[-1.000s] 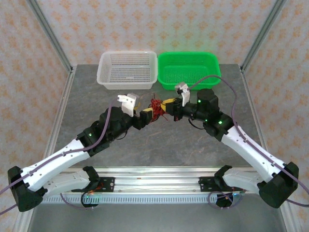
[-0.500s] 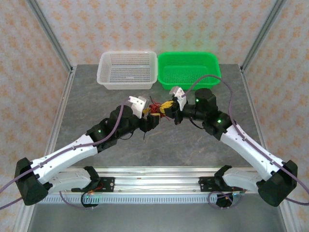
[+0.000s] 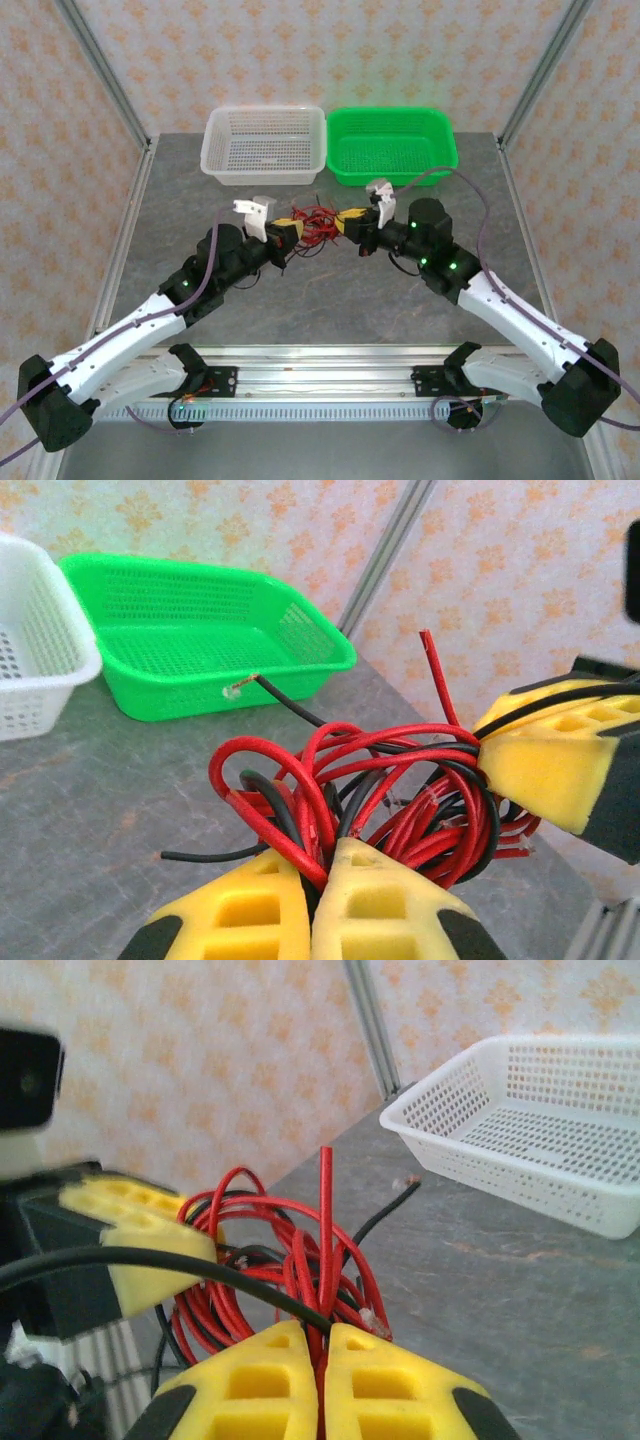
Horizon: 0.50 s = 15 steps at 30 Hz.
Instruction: Untangle the cables
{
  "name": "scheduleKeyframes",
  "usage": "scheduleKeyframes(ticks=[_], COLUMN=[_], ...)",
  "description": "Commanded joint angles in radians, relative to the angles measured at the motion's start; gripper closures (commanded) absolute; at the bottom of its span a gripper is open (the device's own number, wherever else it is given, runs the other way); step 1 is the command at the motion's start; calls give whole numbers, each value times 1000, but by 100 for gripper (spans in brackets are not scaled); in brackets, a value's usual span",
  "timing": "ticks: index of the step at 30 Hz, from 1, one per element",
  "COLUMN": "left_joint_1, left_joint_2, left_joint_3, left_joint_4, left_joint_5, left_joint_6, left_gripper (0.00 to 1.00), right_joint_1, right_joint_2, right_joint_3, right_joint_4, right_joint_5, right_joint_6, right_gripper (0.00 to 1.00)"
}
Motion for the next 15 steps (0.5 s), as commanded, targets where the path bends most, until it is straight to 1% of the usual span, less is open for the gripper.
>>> scheduleKeyframes(ticks=[1,3,6,7,8,9,11,13,15], left_joint_1=[39,39,39,39,39,39,39,39,38], left_joint_2=[-25,-20,-15,-14,-14,-15,-13,-4,6], left_joint_3=[-48,-73,-95,-99,-101,-104,-105,-99,-92], left_joint_4=[91,146,202,212,217,221,219,203,188], left_joint_5=[-28,-7,6,5,3,-1,-10,-20,-25], left_joint_6=[-46,-72,-96,-100,-102,-102,-98,-88,-78], left_gripper=[100,100,100,100,100,100,100,100,100], right_joint_1=[-23,-20,-11,-9,-8,-7,-6,-5,1], right_joint_2=[-58,-68,-79,-80,-80,-76,-65,-43,-17], right_joint_3=[-75,-117,-162,-164,-161,-153,-133,-92,-46], right_joint_4=[151,199,246,236,216,187,118,29,-48], right_joint_5=[163,169,167,173,181,189,192,177,151], right_joint_6=[318,414,501,521,537,554,575,579,561], right_gripper=[100,100,100,98,94,87,71,53,42])
